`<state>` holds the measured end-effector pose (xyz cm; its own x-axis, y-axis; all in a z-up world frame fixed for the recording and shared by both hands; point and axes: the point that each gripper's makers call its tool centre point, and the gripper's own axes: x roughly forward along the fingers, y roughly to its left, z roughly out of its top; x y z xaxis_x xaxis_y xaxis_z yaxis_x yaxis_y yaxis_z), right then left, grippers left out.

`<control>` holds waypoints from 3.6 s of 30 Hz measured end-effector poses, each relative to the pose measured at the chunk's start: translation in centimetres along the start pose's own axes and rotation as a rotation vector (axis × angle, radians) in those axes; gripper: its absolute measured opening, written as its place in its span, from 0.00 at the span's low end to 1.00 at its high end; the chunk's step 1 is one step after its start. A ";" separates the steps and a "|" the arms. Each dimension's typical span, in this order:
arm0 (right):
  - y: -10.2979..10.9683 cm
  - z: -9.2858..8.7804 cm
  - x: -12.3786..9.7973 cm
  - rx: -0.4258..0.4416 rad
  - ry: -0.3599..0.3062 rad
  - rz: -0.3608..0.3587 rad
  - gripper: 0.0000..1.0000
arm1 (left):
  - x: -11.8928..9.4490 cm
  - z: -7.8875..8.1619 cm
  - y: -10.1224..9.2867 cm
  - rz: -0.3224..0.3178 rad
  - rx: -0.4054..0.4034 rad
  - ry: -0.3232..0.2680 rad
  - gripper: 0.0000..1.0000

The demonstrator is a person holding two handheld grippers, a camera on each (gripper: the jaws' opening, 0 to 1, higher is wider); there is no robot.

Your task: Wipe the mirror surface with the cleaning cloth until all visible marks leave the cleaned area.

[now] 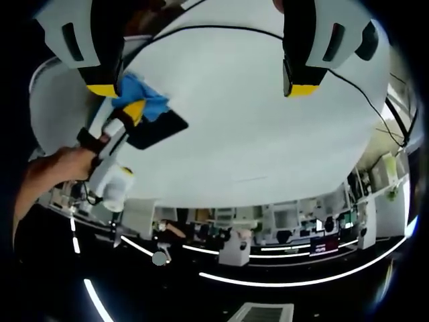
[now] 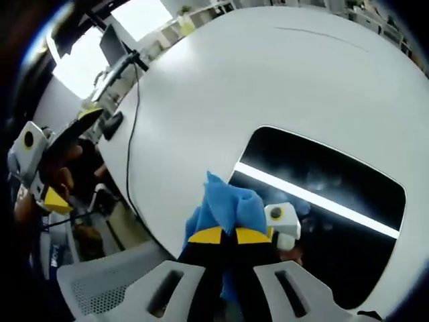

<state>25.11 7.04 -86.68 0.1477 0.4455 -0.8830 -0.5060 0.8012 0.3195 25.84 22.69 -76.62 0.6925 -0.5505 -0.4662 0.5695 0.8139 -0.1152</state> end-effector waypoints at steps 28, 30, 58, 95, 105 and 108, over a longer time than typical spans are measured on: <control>-1.5 2.4 0.5 0.043 -0.037 -0.070 0.00 | 0.2 0.0 0.4 0.002 -0.011 0.004 1.00; -1.9 3.3 0.7 0.041 -0.041 -0.074 0.00 | 0.2 -0.1 0.4 -0.001 -0.010 0.009 1.00; -5.1 9.1 1.6 0.010 -0.087 -0.141 0.00 | -0.4 -0.5 0.6 0.014 -0.031 0.015 1.00; -8.2 7.1 -0.2 0.017 -0.065 -0.141 0.00 | -0.2 -0.1 0.1 0.016 -0.009 0.001 1.00; -9.0 6.8 -0.6 0.029 -0.058 -0.137 0.00 | -0.5 0.0 0.2 0.016 -0.006 0.003 1.00; -8.9 6.8 -0.6 0.013 -0.059 -0.147 0.00 | -0.5 -0.1 0.3 0.018 -0.007 0.003 1.00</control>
<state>35.26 2.39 -86.69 0.2694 0.3450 -0.8991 -0.4639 0.8646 0.1928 25.59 23.22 -76.48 0.7013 -0.5350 -0.4712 0.5536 0.8251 -0.1129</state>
